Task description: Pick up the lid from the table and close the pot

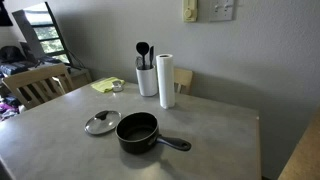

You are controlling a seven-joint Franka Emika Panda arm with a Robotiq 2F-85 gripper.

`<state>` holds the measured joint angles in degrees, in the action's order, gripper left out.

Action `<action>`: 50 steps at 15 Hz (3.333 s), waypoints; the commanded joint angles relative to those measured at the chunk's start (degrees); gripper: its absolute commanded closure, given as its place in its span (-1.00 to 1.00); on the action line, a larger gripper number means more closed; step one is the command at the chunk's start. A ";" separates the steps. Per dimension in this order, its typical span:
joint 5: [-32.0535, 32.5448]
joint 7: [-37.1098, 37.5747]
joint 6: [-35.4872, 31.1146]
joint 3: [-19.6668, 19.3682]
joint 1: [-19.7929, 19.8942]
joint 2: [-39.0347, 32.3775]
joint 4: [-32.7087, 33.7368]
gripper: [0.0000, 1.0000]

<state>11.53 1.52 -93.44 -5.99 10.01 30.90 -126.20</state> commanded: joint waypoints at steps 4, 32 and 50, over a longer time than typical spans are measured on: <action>0.19 0.18 0.15 -0.40 -0.52 -0.03 0.13 -1.00; -19.88 10.63 -29.58 7.94 -12.39 4.16 -31.20 -1.00; -30.19 3.91 -53.42 7.81 -17.40 -6.90 -30.50 -1.00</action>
<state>-18.13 11.51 -146.79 5.38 -5.25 29.25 -159.39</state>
